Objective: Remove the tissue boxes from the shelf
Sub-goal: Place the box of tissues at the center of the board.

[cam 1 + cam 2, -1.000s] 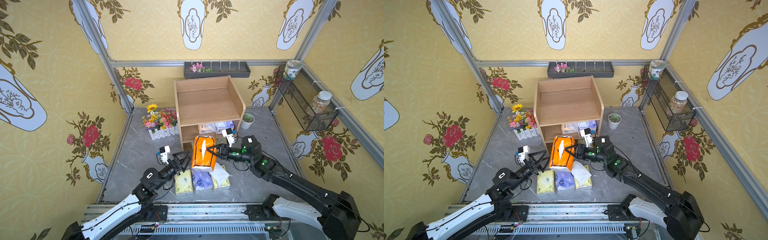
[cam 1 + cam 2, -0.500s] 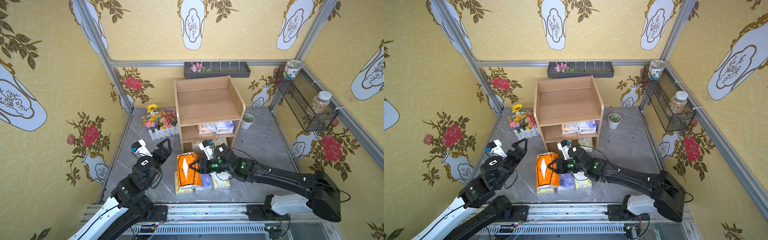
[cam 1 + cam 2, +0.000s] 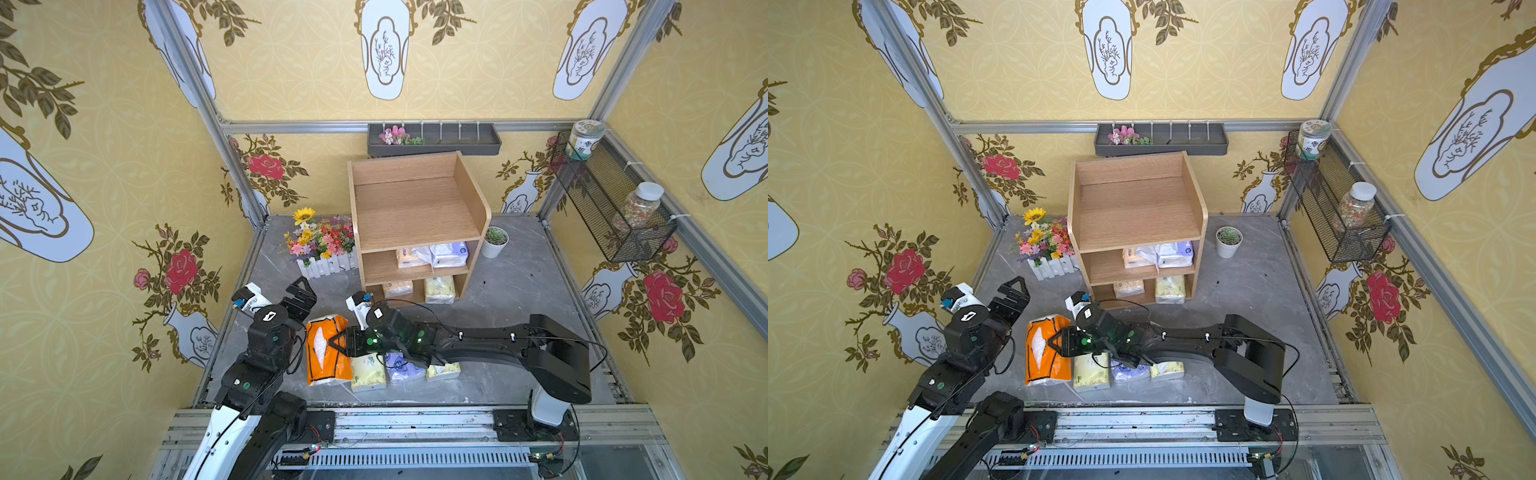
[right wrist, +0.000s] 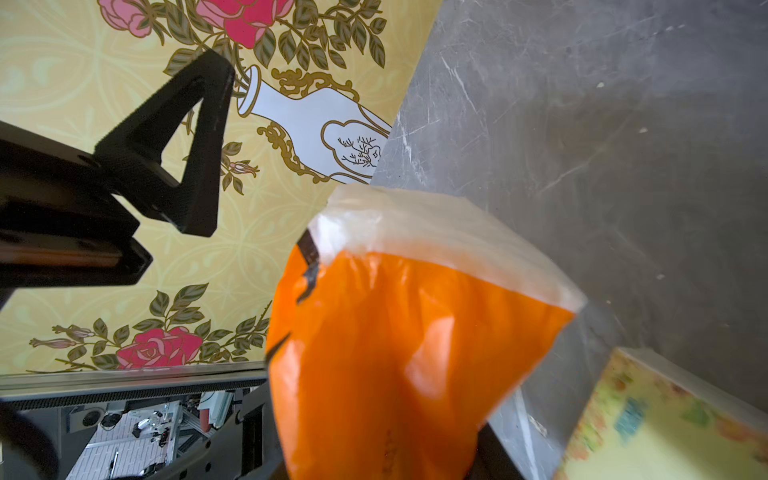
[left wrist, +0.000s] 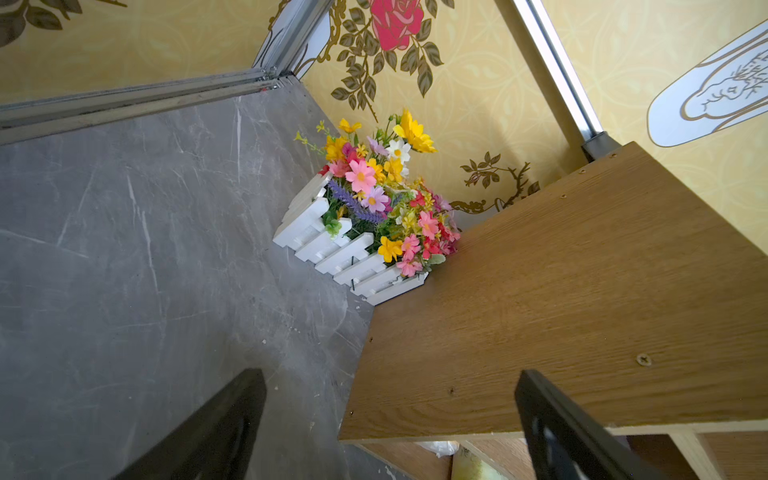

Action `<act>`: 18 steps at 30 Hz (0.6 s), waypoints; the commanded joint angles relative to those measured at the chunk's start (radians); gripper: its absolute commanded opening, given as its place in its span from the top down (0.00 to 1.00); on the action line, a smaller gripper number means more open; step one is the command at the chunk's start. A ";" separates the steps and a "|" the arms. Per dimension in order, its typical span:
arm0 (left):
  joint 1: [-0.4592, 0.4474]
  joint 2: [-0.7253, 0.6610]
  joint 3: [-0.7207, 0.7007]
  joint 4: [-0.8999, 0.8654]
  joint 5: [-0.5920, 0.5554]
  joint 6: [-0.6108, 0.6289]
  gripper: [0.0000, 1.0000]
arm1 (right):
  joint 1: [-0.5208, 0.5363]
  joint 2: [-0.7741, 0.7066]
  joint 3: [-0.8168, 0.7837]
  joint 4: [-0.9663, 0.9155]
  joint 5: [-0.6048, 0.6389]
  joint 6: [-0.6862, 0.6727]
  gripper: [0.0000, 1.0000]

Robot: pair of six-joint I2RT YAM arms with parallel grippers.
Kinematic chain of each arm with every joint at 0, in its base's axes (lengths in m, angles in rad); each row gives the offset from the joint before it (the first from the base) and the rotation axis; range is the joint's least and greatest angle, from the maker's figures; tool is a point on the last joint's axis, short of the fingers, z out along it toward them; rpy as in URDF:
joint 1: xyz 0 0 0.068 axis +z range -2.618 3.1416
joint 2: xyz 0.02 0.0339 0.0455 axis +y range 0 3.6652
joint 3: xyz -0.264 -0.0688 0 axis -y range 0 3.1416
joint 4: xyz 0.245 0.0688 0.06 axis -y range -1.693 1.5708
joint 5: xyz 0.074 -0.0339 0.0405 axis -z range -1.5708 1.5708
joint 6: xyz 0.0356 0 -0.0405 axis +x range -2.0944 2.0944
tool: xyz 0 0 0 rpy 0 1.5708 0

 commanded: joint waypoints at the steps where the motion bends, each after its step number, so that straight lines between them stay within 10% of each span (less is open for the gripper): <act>1: 0.048 0.007 -0.014 0.046 0.113 0.020 0.00 | 0.016 0.063 0.046 0.031 0.022 0.028 0.59; 18: 0.067 -0.073 -0.061 0.049 0.143 -0.052 0.01 | 0.065 0.219 0.177 -0.159 0.112 0.033 0.46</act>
